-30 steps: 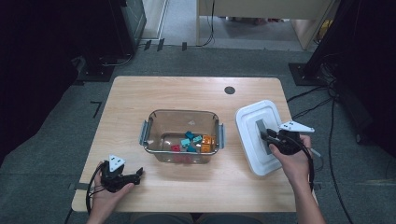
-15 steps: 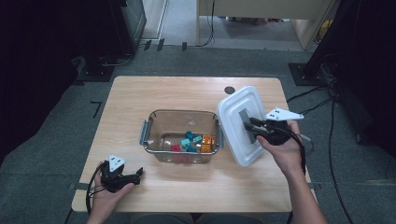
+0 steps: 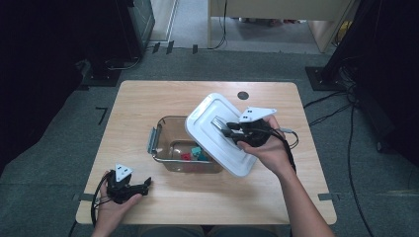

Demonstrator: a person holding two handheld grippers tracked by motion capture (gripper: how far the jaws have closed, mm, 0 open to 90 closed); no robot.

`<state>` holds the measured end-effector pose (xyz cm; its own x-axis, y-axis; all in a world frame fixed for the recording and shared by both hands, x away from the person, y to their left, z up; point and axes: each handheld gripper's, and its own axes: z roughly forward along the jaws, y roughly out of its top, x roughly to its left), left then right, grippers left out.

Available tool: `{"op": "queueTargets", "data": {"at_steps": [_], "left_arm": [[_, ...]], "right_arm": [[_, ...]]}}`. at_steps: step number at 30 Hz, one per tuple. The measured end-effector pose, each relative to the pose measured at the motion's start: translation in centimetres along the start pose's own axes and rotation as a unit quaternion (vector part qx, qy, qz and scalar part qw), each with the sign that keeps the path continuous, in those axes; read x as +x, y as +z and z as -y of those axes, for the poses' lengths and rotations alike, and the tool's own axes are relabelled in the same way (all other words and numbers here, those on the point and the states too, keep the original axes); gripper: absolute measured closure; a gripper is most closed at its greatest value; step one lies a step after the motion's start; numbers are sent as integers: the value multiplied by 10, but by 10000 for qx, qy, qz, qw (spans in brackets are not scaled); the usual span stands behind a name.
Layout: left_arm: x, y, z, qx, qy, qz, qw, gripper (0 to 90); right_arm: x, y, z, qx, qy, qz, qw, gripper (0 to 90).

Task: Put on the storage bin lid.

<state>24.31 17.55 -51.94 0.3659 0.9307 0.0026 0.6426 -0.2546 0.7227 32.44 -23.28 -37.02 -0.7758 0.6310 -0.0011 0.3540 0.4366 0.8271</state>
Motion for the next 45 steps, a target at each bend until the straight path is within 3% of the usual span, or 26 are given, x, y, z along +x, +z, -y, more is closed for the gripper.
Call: {"op": "queueTargets", "data": {"at_steps": [6,13,26,34,41,45], "left_arm": [[0,0,0,0,0,0,10000,70],[0,0,0,13,15,0,10000,70],[0,0,0,12,12,-2,10000,70],[0,0,0,12,11,-2,10000,71],[0,0,0,10,9,-1,10000,70],[0,0,0,12,12,-2,10000,70]], "right_arm": [[11,28,-8,243,-126,-195,9994,683],[18,49,-14,278,-200,-367,9987,682],[17,56,-16,195,-154,-521,9983,682],[19,61,-22,222,-465,-628,9967,681],[22,61,-22,171,-494,-734,9959,631],[23,61,-21,270,-577,-625,9960,668]]}}
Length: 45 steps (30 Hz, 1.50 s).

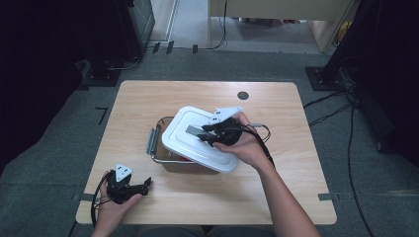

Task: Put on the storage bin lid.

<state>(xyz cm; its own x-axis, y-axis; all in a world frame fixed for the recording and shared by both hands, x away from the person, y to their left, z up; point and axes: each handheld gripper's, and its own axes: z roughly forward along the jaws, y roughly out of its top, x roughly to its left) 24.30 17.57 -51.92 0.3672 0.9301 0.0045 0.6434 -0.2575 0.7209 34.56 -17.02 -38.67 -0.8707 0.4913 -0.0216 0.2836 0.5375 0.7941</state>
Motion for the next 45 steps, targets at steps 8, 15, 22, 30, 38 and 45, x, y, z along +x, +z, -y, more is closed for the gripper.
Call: {"op": "queueTargets", "data": {"at_steps": [8,15,22,30,38,45], "left_arm": [[0,0,0,-1,-1,0,10000,70],[0,0,0,-8,-10,2,10000,70],[0,0,0,-13,-15,1,10000,70],[0,0,0,-10,-11,-3,10000,73],[0,0,0,-7,-9,-3,10000,73],[0,0,0,-5,-4,-4,10000,73]], "right_arm": [[-4,-2,0,-11,-210,-117,9997,682],[-3,-4,-1,-41,-502,-239,9984,682],[0,-3,-2,-50,-426,-420,9982,618],[-1,-38,5,-398,506,528,9965,547],[-6,-70,39,-480,1808,1610,9691,584],[-4,-80,68,-733,2952,2064,9300,624]]}}
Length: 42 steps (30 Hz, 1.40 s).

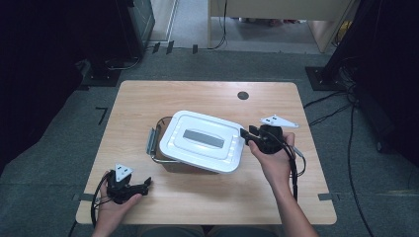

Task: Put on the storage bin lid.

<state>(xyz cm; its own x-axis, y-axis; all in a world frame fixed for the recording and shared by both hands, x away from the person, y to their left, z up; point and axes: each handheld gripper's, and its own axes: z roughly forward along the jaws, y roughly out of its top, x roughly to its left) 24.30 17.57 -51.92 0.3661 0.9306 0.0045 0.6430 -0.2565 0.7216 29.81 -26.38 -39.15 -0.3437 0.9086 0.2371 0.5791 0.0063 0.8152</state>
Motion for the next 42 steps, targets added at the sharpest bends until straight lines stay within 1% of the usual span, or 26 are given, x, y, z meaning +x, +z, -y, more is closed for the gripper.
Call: {"op": "queueTargets", "data": {"at_steps": [1,3,5,8,11,15,20,21,27,29,31,35,36,37,38,40,42], "left_arm": [[0,0,0,0,-1,0,10000,73],[0,0,0,-1,-2,-1,10000,73],[0,0,0,-1,-2,0,10000,73],[0,0,0,0,-1,-1,10000,72],[0,0,0,-8,-8,0,10000,73],[0,0,0,-15,-20,1,10000,73],[0,0,0,1,-1,0,10000,73],[0,0,0,1,-1,0,10000,73],[0,0,0,-13,-25,2,10000,73],[0,0,0,-13,-26,3,10000,73],[0,0,0,-12,-23,4,10000,73],[0,0,0,-18,-26,4,10000,73],[0,0,0,-20,-27,2,10000,73],[0,0,0,-19,-24,1,10000,73],[0,0,0,-23,-26,0,10000,73],[0,0,0,-20,-26,1,10000,73],[0,0,0,-20,-26,1,10000,73]], "right_arm": [[-1,0,2,-5,174,-39,9998,628],[0,0,3,-6,336,14,9994,633],[2,1,4,-19,468,-32,9989,628],[6,3,5,-5,558,22,9984,613],[10,8,7,79,539,169,9984,609],[11,13,9,1,574,261,9980,621],[15,17,7,-63,550,311,9980,634],[16,18,6,-69,506,321,9982,634],[27,27,1,-10,406,322,9987,623],[31,31,-1,-21,342,321,9989,602],[32,31,-2,-109,275,268,9992,584],[32,23,-3,-291,120,89,9995,560],[32,19,-2,-371,32,-13,9993,556],[33,15,-1,-409,-110,-119,9990,555],[34,11,0,-428,-303,-242,9983,556],[37,4,4,-422,-692,-453,9957,545],[40,0,7,-314,-1048,-554,9925,536]]}}
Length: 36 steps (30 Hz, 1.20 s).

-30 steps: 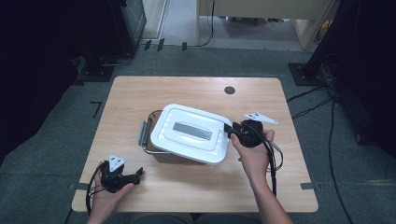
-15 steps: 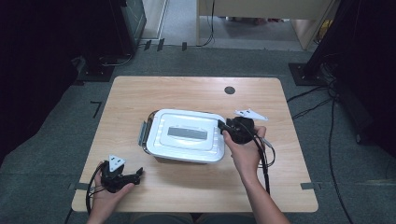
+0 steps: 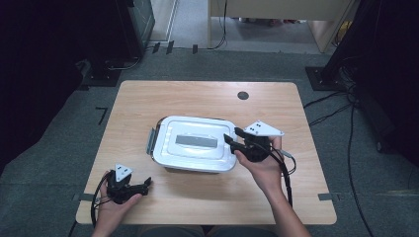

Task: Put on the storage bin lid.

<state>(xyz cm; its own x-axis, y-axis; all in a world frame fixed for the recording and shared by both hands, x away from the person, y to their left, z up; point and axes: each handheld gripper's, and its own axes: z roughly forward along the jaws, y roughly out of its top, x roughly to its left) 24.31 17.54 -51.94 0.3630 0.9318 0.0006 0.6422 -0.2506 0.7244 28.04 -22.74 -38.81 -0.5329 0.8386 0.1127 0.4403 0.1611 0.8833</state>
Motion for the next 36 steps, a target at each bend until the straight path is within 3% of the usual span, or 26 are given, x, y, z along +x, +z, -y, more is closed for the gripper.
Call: {"op": "queueTargets", "data": {"at_steps": [2,3,5,7,9,13,16,21,26,36], "left_arm": [[0,0,0,1,1,-1,10000,73],[0,0,0,1,0,-1,10000,73],[0,0,0,-1,-5,-1,10000,73],[0,0,0,1,-4,-1,10000,73],[0,0,0,1,-1,-1,10000,73],[0,0,0,1,-8,3,10000,73],[0,0,0,2,-8,4,10000,73],[0,0,0,6,-6,3,10000,73],[0,1,-1,10,-2,-9,10000,73],[0,1,-1,0,-16,-13,10000,73]], "right_arm": [[3,0,2,101,-131,-66,9998,522],[3,0,3,125,-167,67,9998,525],[0,-1,5,140,39,438,9989,535],[-5,-3,8,135,389,515,9978,550],[-8,-4,14,195,569,434,9972,549],[-1,-5,22,271,610,310,9973,518],[6,-10,26,239,554,407,9973,485],[13,-22,35,157,502,209,9984,472],[16,-21,42,227,601,-43,9979,467],[23,-3,34,153,834,472,9953,468]]}}
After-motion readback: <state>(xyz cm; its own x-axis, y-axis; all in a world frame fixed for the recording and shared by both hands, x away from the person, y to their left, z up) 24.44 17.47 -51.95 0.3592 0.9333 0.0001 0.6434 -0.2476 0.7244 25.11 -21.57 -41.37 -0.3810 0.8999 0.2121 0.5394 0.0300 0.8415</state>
